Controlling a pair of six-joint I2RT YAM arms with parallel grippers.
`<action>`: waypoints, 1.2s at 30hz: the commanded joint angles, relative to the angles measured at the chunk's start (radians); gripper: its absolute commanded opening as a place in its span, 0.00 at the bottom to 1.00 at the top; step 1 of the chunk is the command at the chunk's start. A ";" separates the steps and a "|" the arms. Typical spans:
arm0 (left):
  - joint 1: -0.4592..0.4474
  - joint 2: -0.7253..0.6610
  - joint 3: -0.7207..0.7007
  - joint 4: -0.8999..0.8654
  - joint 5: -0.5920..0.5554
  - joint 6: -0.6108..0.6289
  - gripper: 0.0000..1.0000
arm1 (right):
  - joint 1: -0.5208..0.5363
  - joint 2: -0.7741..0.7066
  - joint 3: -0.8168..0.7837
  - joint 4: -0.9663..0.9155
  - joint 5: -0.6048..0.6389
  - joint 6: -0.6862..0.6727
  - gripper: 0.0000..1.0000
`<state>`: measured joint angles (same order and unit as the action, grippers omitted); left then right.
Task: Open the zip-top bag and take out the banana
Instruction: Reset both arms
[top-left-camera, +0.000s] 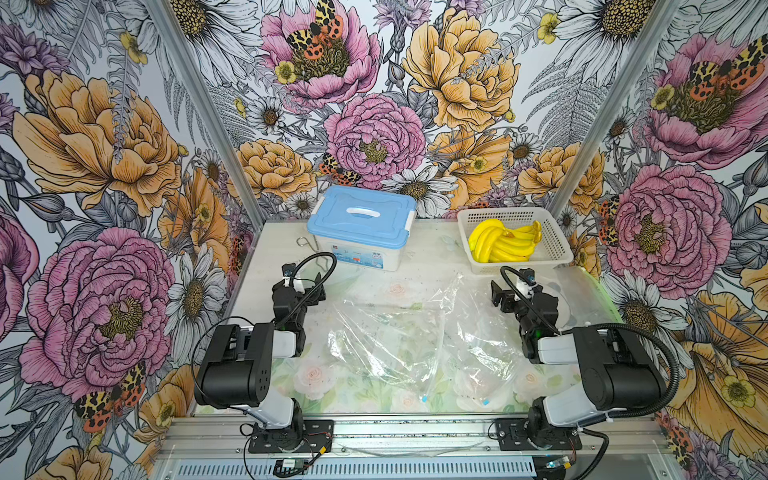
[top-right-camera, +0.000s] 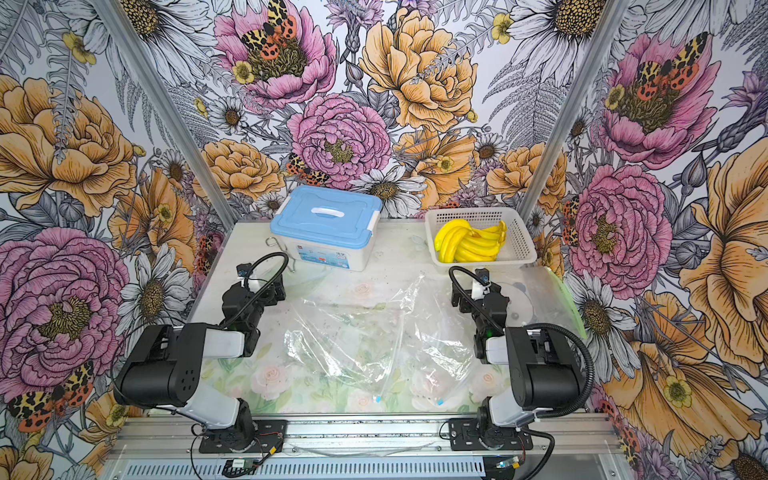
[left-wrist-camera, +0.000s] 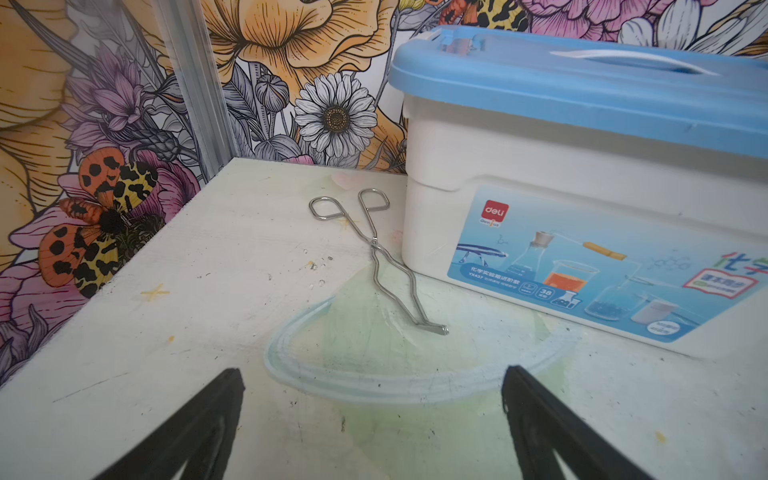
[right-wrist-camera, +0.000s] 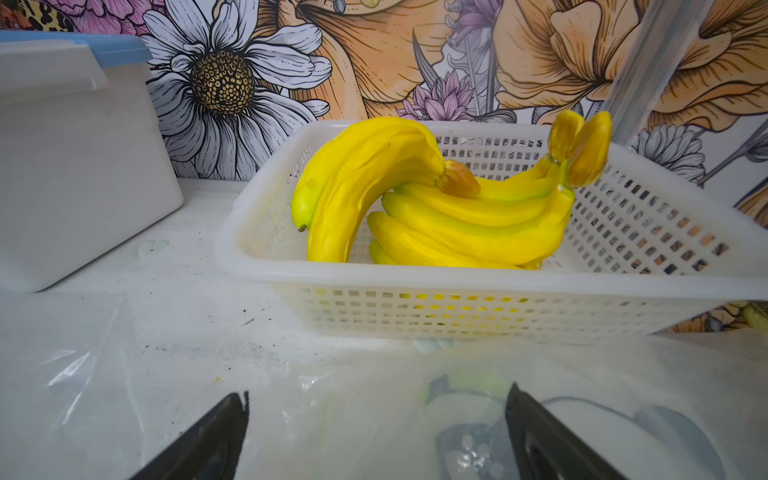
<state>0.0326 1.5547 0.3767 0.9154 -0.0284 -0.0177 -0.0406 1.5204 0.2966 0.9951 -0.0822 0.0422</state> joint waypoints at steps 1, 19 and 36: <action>-0.004 -0.009 0.007 0.004 -0.001 0.018 0.99 | 0.015 0.015 0.012 0.036 0.223 0.059 0.99; -0.002 -0.008 0.007 0.004 0.002 0.018 0.99 | 0.025 0.016 0.097 -0.127 0.177 0.034 0.99; -0.004 -0.009 0.007 0.002 -0.001 0.018 0.99 | 0.014 0.017 0.093 -0.124 0.090 0.018 1.00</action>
<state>0.0326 1.5551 0.3767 0.9154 -0.0284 -0.0154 -0.0212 1.5272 0.3790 0.8608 0.0433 0.0677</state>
